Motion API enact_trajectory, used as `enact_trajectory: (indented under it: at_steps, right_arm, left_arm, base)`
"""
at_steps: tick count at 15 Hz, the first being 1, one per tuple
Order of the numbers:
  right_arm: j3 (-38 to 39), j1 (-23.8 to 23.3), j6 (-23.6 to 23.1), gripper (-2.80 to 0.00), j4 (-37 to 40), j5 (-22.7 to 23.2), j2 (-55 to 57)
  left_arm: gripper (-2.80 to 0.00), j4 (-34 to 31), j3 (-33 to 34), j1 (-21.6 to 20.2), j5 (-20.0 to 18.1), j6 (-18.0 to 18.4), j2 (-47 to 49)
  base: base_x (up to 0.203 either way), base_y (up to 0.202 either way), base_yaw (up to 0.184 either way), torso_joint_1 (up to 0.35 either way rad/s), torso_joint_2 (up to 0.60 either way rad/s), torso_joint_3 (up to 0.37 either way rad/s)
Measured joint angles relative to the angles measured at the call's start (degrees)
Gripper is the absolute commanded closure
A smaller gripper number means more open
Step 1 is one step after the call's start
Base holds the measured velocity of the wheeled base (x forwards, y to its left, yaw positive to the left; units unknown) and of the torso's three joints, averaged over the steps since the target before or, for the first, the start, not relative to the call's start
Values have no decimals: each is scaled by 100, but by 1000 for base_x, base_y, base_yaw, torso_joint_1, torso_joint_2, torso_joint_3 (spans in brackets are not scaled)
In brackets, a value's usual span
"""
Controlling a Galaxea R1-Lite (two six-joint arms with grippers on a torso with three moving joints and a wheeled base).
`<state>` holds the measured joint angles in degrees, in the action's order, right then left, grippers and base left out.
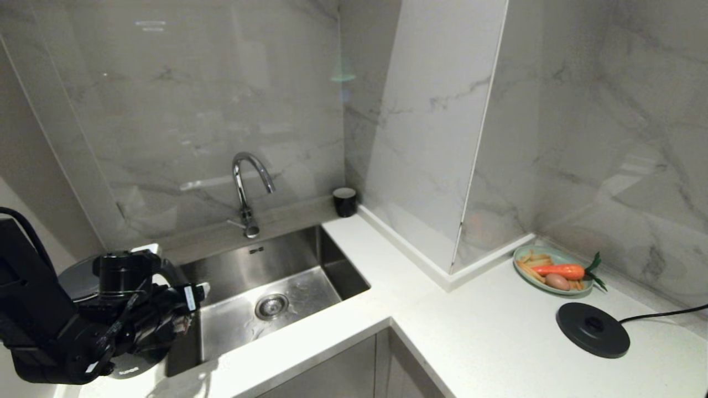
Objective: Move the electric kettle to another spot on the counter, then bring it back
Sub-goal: Grab the kettle
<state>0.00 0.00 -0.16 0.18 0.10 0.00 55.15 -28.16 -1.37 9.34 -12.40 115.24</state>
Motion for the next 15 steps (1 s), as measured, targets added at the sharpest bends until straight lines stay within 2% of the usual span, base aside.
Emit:
enact_trajectory:
  at_steps: [15]
  right_arm:
    - [0,0,0,0,0,-2,0]
  left_arm:
    - [-280,24,-992,-157,69,11,773]
  base:
    - [0,0,0,0,0,0]
